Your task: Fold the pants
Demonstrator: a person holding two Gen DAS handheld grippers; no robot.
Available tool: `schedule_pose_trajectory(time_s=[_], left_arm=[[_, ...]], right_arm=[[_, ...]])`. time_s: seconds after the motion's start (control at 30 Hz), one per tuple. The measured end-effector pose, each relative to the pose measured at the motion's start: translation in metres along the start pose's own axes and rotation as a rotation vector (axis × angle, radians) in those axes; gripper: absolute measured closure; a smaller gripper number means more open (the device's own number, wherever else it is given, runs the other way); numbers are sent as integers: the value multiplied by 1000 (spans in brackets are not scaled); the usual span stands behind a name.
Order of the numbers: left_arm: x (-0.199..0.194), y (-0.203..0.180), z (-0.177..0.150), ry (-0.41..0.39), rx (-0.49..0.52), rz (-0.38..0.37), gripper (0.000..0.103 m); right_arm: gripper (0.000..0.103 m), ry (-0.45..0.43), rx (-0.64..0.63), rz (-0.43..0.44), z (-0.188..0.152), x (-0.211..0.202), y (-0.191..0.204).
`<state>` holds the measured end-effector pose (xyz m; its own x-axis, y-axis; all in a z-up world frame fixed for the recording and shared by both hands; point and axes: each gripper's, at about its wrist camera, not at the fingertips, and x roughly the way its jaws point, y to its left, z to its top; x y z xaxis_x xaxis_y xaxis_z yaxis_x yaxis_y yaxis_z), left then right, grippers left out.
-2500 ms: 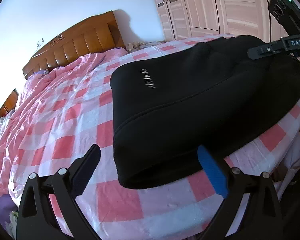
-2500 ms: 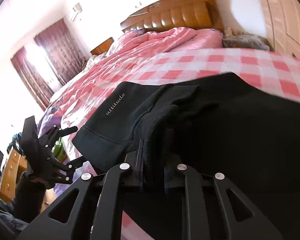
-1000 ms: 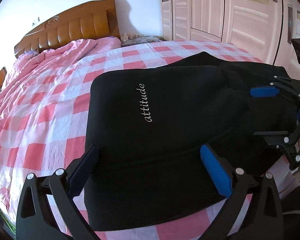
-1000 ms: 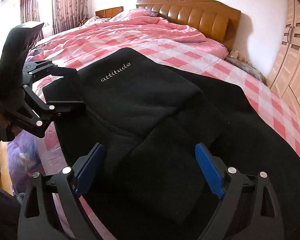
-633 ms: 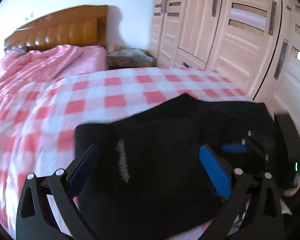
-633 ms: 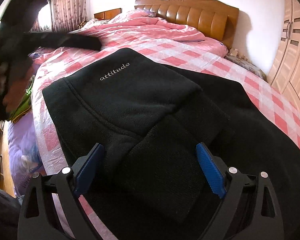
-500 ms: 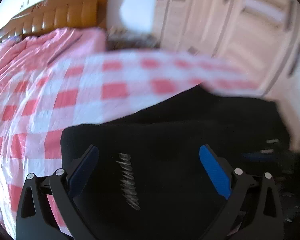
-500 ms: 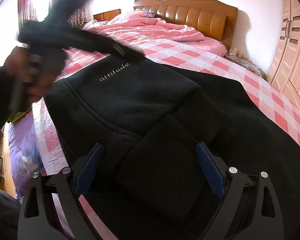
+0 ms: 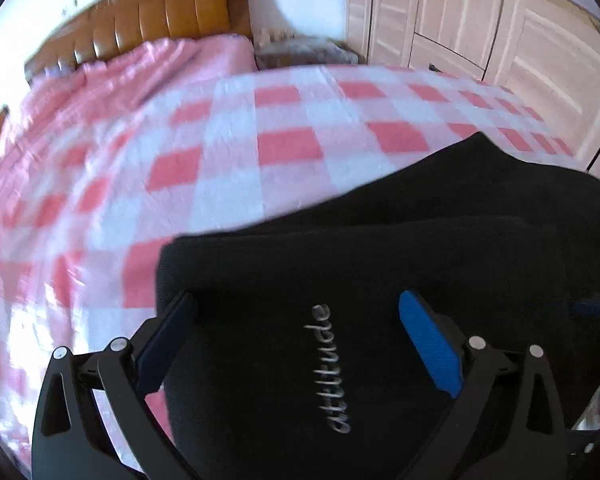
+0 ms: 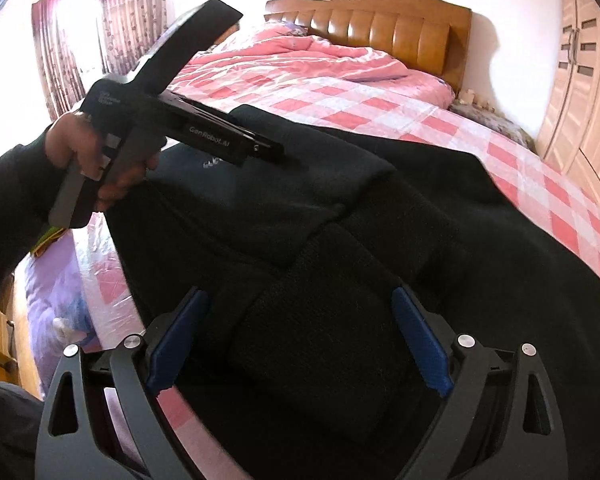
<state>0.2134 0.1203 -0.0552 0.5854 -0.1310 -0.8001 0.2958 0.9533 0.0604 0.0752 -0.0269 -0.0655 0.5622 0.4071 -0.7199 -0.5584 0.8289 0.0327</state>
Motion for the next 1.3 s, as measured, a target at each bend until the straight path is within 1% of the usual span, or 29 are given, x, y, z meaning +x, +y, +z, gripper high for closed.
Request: schedule_pose_trajectory(time_s=[0.03, 0.07, 0.13, 0.17, 0.23, 0.3, 0.33, 0.37, 0.43, 0.47, 0.53, 0.57, 0.6, 0.63, 0.67, 0.7, 0.73, 0.8, 0.83, 0.9, 0.93, 0.97, 1.0, 1.07, 1.17, 1.23, 1.27, 1.3], left_arm=[[-9, -7, 2, -27, 15, -4, 2], [-24, -21, 5, -69, 34, -16, 2], [-39, -45, 9, -107, 73, -45, 2], [-42, -63, 10, -112, 113, -66, 2], [-33, -91, 10, -94, 177, -80, 2], [-13, -110, 6, -52, 223, -61, 2], [-2, -116, 4, -33, 236, -46, 1], [7, -118, 2, -32, 220, -60, 1], [11, -112, 6, -14, 181, -79, 1], [9, -113, 8, -14, 182, -64, 1], [-3, -124, 10, -33, 224, 14, 2], [-12, -130, 11, -54, 243, 26, 2], [-21, -137, 12, -77, 254, 4, 2], [-29, -143, 13, -95, 262, -26, 2], [-35, -154, 13, -112, 279, -39, 2], [-37, -161, 14, -123, 296, -37, 2], [-37, -168, 13, -132, 314, -35, 2], [-30, -184, 10, -126, 349, -37, 2], [-23, -190, 8, -113, 361, -34, 2], [-4, -198, 2, -77, 383, -18, 2], [4, -202, -2, -61, 399, 1, 2], [8, -204, -8, -69, 423, 27, 1], [5, -205, -9, -89, 428, 32, 1], [6, -202, -8, -76, 425, 23, 1], [7, -199, -7, -72, 412, 6, 1], [6, -199, -8, -76, 411, 6, 1], [6, -199, -9, -79, 409, 3, 1], [6, -199, -9, -81, 406, 0, 1]], right_arm=[[14, -15, 5, 3, -1, -9, -3], [14, -33, 18, -19, -3, -21, -7], [13, -35, 34, -96, -11, -36, -21], [12, -19, 58, -128, -19, -44, -32], [12, 6, 120, -146, -35, -52, -53], [12, 56, 182, -165, -55, -53, -73], [11, 83, 201, -186, -63, -51, -80], [11, 84, 235, -171, -74, -53, -88], [11, 21, 296, -122, -82, -76, -96], [11, -4, 304, -132, -85, -87, -96], [11, -68, 336, -141, -93, -116, -103], [10, -110, 384, -134, -102, -136, -110], [10, -148, 444, -128, -113, -154, -119], [10, -170, 492, -124, -122, -164, -127], [10, -192, 568, -120, -138, -178, -136], [10, -200, 636, -117, -154, -187, -142], [10, -196, 678, -119, -165, -192, -142], [10, -160, 739, -143, -186, -194, -147], [10, -147, 756, -155, -192, -193, -148], [10, -132, 793, -135, -200, -191, -153], [10, -129, 800, -126, -199, -188, -155], [10, -118, 806, -127, -198, -184, -158], [10, -108, 809, -123, -196, -181, -160], [9, -78, 827, -100, -192, -172, -167], [8, -71, 843, -87, -184, -165, -178], [8, -80, 883, -76, -182, -163, -185], [4, -96, 905, -57, -182, -162, -187], [4, -107, 932, -48, -180, -160, -190]])
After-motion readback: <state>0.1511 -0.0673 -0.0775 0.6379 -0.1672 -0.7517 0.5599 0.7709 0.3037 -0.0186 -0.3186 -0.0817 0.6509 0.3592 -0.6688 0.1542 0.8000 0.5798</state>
